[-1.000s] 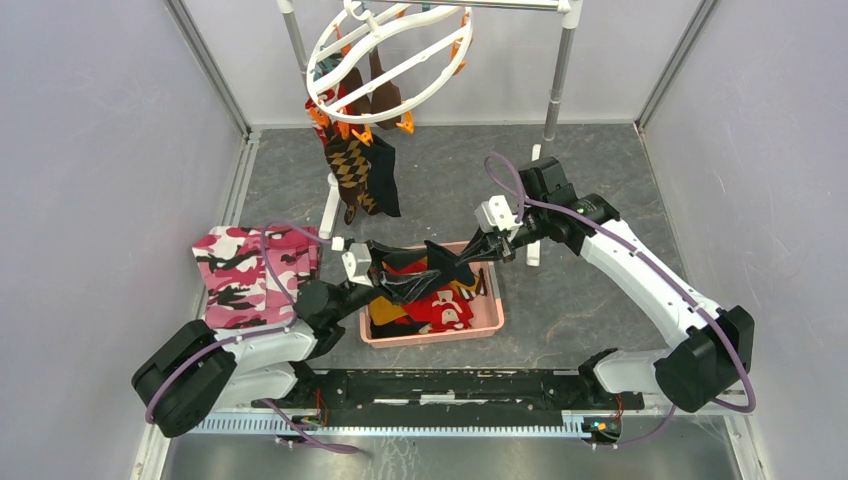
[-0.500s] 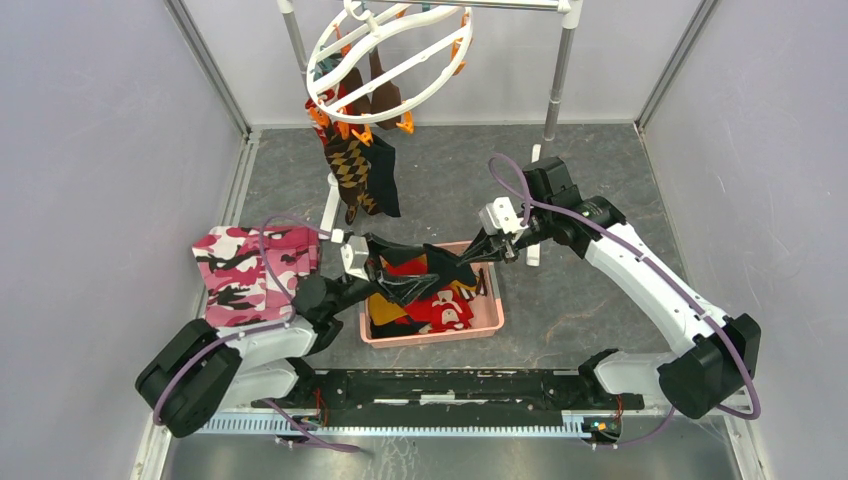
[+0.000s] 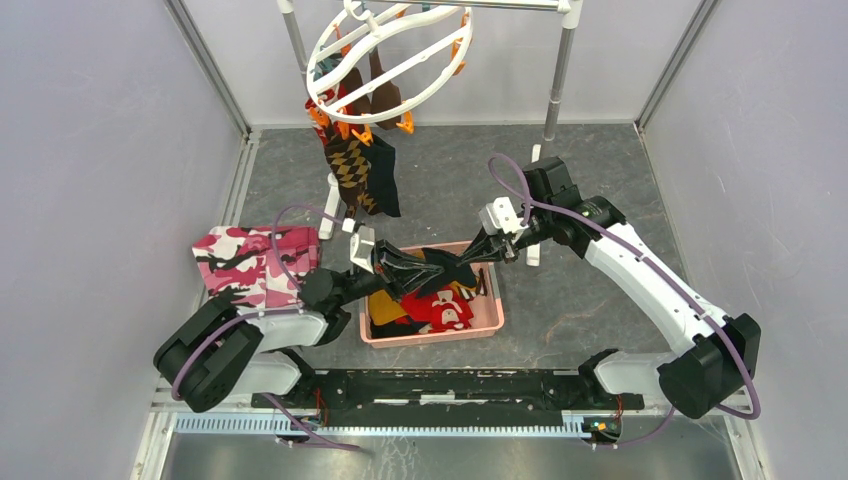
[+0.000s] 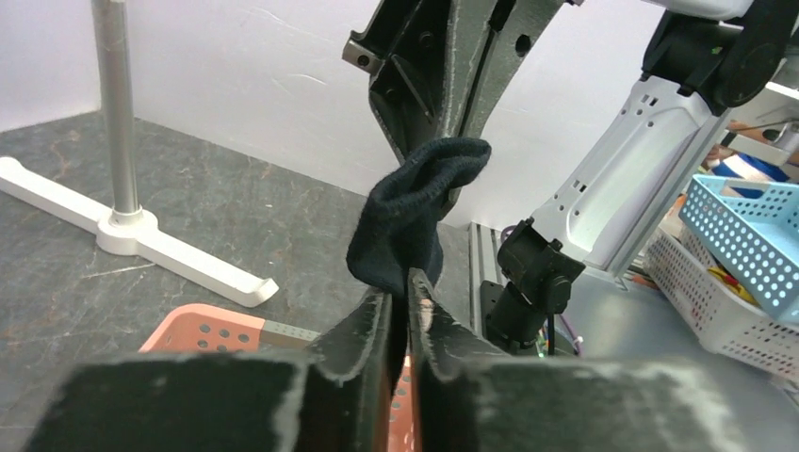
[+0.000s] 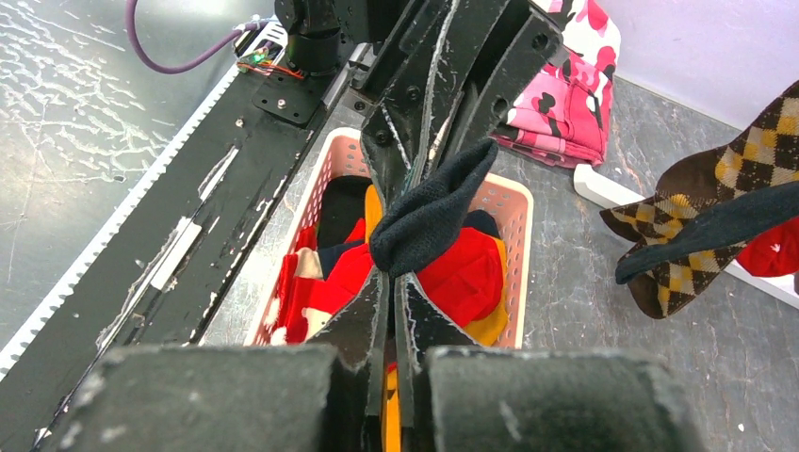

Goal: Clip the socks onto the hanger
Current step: Pick up the sock from the bin.

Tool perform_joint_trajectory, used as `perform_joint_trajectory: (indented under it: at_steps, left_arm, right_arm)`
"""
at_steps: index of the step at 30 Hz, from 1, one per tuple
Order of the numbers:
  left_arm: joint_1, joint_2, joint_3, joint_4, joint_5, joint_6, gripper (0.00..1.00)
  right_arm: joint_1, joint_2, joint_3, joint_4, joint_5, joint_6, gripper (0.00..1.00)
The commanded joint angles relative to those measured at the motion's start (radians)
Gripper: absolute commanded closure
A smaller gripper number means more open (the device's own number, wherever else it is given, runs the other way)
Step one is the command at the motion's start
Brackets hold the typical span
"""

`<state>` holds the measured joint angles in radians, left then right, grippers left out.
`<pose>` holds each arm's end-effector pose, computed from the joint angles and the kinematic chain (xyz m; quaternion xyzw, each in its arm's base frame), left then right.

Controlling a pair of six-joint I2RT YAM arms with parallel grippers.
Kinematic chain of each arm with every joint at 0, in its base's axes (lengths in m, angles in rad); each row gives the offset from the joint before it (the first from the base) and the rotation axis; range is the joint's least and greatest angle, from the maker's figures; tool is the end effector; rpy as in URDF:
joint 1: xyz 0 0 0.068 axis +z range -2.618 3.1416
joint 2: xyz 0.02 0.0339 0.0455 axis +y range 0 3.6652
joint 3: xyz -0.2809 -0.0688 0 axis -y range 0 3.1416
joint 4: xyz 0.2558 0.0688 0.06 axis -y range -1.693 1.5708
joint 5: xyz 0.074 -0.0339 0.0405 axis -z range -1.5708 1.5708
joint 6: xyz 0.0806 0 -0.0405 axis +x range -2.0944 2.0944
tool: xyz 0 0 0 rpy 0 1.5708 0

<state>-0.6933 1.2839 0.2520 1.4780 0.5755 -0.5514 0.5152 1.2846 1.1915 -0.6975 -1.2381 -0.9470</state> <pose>0.1651 -0.1942 0.2553 0.2757 0.4929 -0.5958 0.5709 0.1988 0.2001 0.3476 -0.6672 0.4134 0.4579 0.4175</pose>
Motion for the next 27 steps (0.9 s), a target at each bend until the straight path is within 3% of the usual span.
perform_joint_trajectory:
  at_steps: [1, 4, 11, 14, 18, 23, 27]
  left_arm:
    - [0.002, 0.0, 0.029, 0.133, 0.04, -0.036, 0.93]
    - [0.002, -0.022, 0.002, 0.145, 0.041, 0.0, 0.98]
    - [0.011, -0.127, -0.052, 0.076, -0.031, 0.024, 0.98]
    - [0.015, -0.173, -0.056, 0.004, -0.085, 0.015, 0.98]
    - [0.017, -0.22, -0.091, -0.017, -0.132, 0.082, 0.98]
    - [0.017, -0.251, -0.105, -0.056, -0.129, 0.209, 0.98]
    - [0.017, -0.261, -0.105, -0.118, -0.098, 0.292, 0.98]
  right_arm:
    - [0.003, -0.003, 0.014, 0.01, -0.016, -0.003, 0.97]
    - [0.002, -0.011, 0.018, 0.016, 0.02, 0.009, 0.85]
    - [-0.003, -0.026, 0.123, 0.035, 0.287, 0.11, 0.31]
    - [-0.003, -0.002, 0.259, -0.015, 0.405, 0.109, 0.21]
    - [-0.003, 0.031, 0.397, -0.003, 0.443, 0.101, 0.02]
    - [-0.004, 0.127, 0.518, -0.02, 0.45, 0.119, 0.02]
    - [-0.003, 0.093, 0.404, 0.238, 0.473, 0.337, 0.02]
